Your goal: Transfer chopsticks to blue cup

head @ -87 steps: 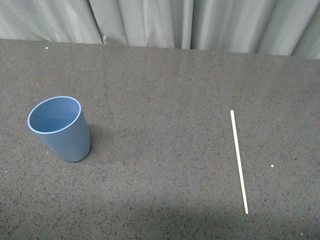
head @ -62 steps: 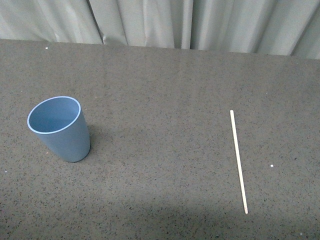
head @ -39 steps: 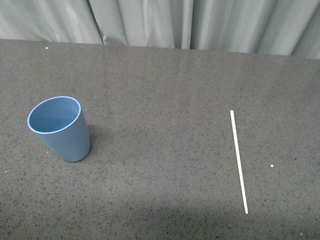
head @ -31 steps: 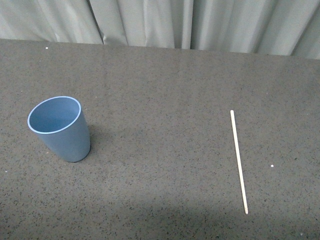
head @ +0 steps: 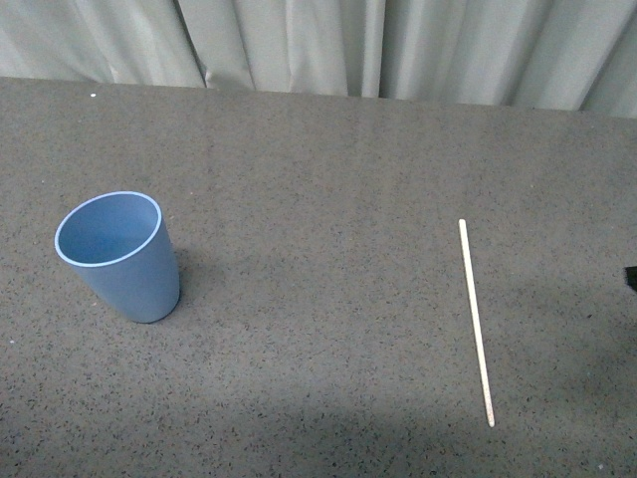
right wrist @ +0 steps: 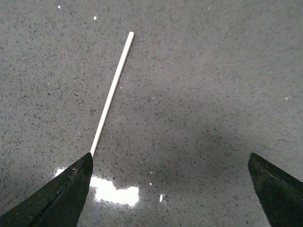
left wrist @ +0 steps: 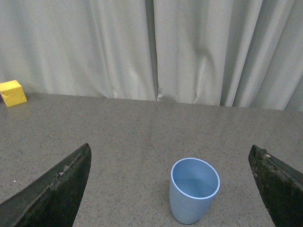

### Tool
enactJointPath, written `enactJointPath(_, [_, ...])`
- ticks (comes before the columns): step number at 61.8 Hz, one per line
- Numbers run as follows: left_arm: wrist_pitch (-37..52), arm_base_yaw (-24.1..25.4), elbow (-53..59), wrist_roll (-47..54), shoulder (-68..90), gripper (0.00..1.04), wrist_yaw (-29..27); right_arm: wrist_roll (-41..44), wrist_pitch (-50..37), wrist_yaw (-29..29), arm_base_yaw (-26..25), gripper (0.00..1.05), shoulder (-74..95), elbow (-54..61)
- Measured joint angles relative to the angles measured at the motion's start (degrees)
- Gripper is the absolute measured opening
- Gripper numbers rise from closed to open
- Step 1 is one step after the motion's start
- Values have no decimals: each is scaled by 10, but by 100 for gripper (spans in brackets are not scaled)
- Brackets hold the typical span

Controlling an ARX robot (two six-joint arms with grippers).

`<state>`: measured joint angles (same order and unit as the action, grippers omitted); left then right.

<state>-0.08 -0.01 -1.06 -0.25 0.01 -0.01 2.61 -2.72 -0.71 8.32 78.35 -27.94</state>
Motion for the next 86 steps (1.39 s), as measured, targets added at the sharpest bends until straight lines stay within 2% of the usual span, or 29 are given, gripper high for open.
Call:
enactJointPath(21, [0, 0, 0, 0, 0, 98, 0, -118, 131, -74, 10, 95, 270, -213])
enactJointPath(31, [0, 0, 0, 0, 0, 98, 0, -135, 165, -52, 26, 95, 383, -314])
enactJointPath(65, [0, 0, 0, 0, 0, 98, 0, -155, 205, -26, 63, 95, 487, -426])
enactJointPath(82, [0, 0, 0, 0, 0, 98, 0, -155, 227, -3, 68, 55, 502, -447])
enactJointPath(86, [0, 0, 0, 0, 0, 98, 0, -155, 230, 5, 67, 42, 506, -451])
